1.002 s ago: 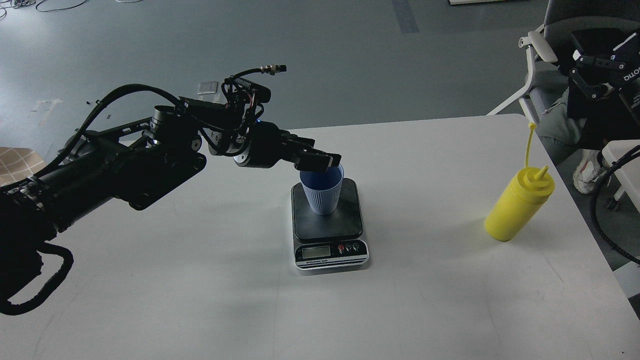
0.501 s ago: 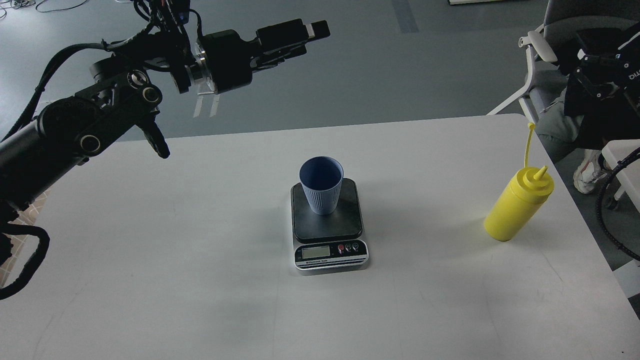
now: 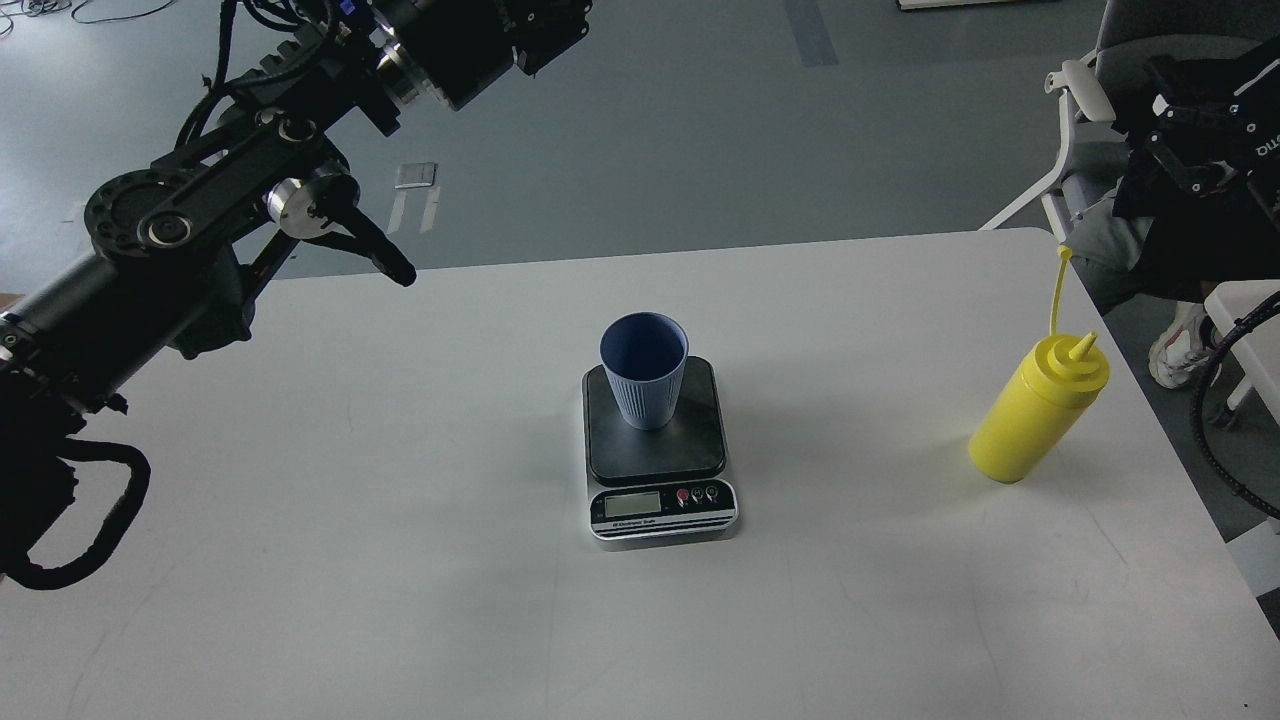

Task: Pour seasoning into cup on scale with both arms
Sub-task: 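Withdraw the left hand up and away from the cup, then lower the right gripper beside the yellow squeeze bottle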

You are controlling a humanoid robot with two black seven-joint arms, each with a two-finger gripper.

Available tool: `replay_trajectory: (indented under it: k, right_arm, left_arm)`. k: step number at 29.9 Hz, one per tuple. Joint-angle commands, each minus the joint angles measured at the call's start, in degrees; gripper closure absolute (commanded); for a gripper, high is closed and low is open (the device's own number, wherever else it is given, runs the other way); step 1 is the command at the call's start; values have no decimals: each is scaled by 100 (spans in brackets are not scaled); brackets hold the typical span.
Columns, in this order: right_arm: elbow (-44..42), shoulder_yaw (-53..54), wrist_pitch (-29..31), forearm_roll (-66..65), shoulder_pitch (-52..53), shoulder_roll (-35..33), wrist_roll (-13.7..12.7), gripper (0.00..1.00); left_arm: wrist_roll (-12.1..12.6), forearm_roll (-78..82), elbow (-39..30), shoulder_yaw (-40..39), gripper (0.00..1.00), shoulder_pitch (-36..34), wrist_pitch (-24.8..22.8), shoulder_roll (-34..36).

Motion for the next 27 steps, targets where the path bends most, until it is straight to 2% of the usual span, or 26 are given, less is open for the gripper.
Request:
replay_trajectory:
  k: [1, 2, 5, 9, 13, 19, 23, 27]
  right_arm:
    - [-6, 9, 0, 29, 18, 0, -5, 1]
    - [11, 18, 0, 194, 18, 9, -5, 1]
    - [46, 70, 0, 660, 27, 26, -14, 1]
    - [64, 106, 0, 1486, 71, 26, -14, 1]
    - [134, 185, 0, 1987, 62, 79, -14, 1]
    - [397, 229, 0, 3420, -52, 263, -22, 1]
    - [704, 246, -163, 3974, -490, 763, -31, 1]
    - [1074, 246, -312, 4001, -922, 1317, -66, 1]
  left_arm:
    - [-1, -198, -36, -285, 2, 32, -257, 14]
    - [-1, -381, -71, -589, 2, 102, -604, 32]
    - [-1, -690, -107, -926, 2, 348, -556, 23]
    - [-1, -813, -63, -1102, 2, 471, -204, 40]
    - [-1, -814, -54, -1137, 2, 700, -292, 93]
    - [-1, -814, -89, -1146, 2, 876, -327, 93]
    - [-1, -814, -107, -1155, 2, 920, -379, 76]
    - [-1, -805, -115, -1111, 2, 937, -450, 40]
